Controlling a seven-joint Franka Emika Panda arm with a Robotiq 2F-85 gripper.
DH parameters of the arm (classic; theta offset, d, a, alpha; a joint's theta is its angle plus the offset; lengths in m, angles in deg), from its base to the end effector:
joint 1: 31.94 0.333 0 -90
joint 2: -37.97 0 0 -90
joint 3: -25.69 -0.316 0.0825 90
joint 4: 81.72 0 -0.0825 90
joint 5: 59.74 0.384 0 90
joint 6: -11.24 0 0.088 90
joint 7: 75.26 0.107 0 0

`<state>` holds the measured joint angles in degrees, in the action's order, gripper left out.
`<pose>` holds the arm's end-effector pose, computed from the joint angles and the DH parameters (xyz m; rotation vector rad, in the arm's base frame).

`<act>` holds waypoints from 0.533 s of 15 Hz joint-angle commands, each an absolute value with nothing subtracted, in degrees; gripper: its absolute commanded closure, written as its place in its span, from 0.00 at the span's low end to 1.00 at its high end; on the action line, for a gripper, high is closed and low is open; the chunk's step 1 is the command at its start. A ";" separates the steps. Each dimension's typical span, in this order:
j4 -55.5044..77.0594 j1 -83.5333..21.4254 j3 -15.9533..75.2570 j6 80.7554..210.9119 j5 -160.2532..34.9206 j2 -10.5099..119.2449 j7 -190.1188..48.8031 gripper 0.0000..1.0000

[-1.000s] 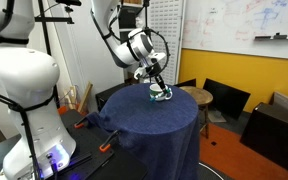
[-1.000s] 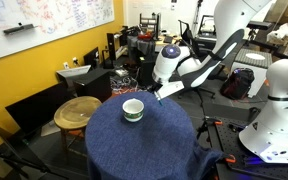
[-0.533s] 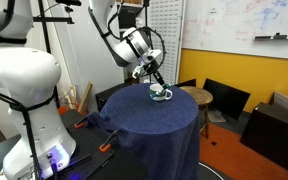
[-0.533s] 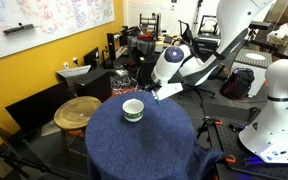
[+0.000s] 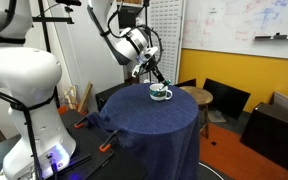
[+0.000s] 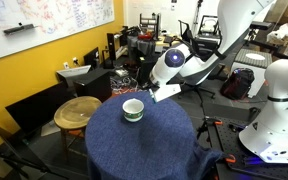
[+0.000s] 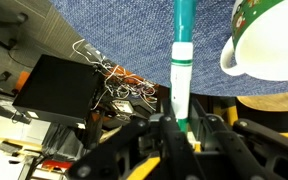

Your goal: Put the marker in the cup

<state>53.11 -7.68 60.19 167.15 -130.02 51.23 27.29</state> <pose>0.5074 -0.0610 0.2488 2.4141 -1.0511 0.7495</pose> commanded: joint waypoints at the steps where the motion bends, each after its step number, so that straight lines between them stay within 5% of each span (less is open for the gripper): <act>1: 52.34 -5.62 60.56 163.53 -133.74 49.95 31.63 0.95; 8: 49.96 -3.87 60.18 162.07 -138.81 51.65 36.96 0.95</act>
<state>51.36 -5.25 60.06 164.11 -135.65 51.16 33.15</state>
